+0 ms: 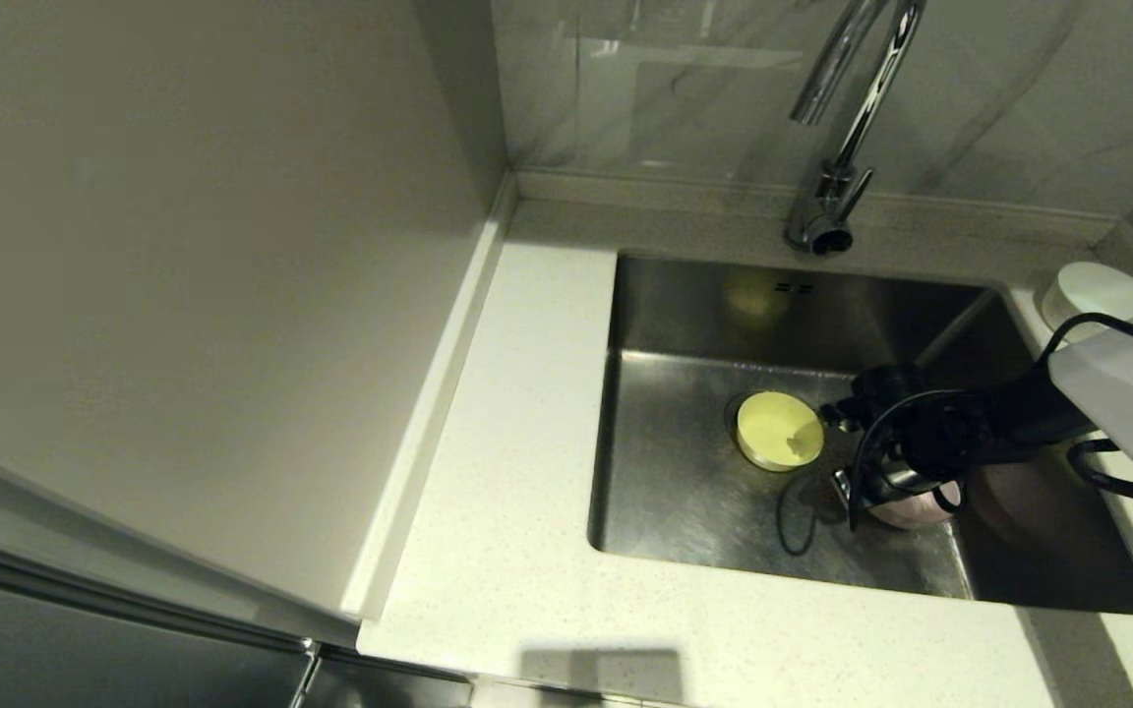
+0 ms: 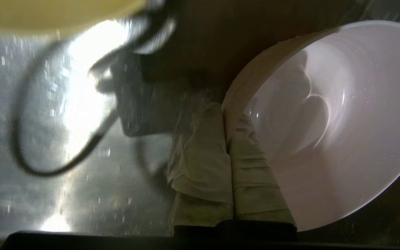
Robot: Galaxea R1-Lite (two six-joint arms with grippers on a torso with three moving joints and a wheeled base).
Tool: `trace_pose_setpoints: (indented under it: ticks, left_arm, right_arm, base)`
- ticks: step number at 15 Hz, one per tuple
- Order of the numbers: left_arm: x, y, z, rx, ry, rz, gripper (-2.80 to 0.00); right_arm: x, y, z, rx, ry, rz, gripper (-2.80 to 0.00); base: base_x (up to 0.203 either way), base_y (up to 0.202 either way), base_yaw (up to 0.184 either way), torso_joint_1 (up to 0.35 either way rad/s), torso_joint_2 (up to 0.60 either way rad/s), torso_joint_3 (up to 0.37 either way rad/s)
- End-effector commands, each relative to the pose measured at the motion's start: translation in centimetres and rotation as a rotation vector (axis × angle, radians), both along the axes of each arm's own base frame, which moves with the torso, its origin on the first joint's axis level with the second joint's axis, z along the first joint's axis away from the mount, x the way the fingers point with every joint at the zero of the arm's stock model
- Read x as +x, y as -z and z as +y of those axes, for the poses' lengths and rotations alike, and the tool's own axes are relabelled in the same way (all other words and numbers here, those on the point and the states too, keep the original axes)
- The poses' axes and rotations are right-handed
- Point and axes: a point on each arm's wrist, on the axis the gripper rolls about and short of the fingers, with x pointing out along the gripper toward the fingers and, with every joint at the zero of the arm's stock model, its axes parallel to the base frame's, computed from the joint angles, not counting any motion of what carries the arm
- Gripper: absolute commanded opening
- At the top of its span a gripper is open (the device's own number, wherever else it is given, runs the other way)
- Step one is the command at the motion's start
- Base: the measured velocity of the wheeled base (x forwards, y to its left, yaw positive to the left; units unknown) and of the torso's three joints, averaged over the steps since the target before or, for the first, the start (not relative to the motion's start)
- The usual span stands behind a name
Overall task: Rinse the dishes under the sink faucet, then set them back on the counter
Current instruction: Put a bowl into the sink
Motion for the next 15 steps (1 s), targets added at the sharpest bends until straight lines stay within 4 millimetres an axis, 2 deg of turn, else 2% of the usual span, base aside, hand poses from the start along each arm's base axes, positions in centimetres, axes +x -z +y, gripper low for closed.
trace_pose_setpoints:
  ticks: [1, 4, 5, 10, 15]
  left_arm:
    - [0.0, 0.0, 0.0, 0.000, -0.001, -0.002, -2.80]
    - [0.0, 0.0, 0.0, 0.000, -0.001, -0.002, -2.80]
    - [0.0, 0.0, 0.0, 0.000, -0.001, -0.002, -2.80]
    - [0.0, 0.0, 0.0, 0.000, -0.001, -0.002, -2.80]
    - [0.0, 0.0, 0.0, 0.000, -0.001, -0.002, -2.80]
  right_arm:
    - [0.4, 0.4, 0.0, -0.007, 0.000, -0.026, -2.80]
    - [0.6, 0.1, 0.0, -0.035, 0.006, -0.040, -2.80]
    - [0.6, 0.0, -0.1, -0.055, 0.021, -0.045, 0.00]
    - [0.3, -1.6, -0.4, -0.056, 0.034, -0.076, 0.00]
    - [-1.2, -4.6, -0.8, -0.052, 0.047, -0.123, 0.00]
  base:
    - [0.000, 0.000, 0.000, 0.000, 0.00, 0.000]
    - [0.000, 0.000, 0.000, 0.000, 0.00, 0.000]
    - [0.000, 0.000, 0.000, 0.000, 0.00, 0.000]
    - [0.000, 0.000, 0.000, 0.000, 0.00, 0.000]
    - [0.000, 0.000, 0.000, 0.000, 0.00, 0.000]
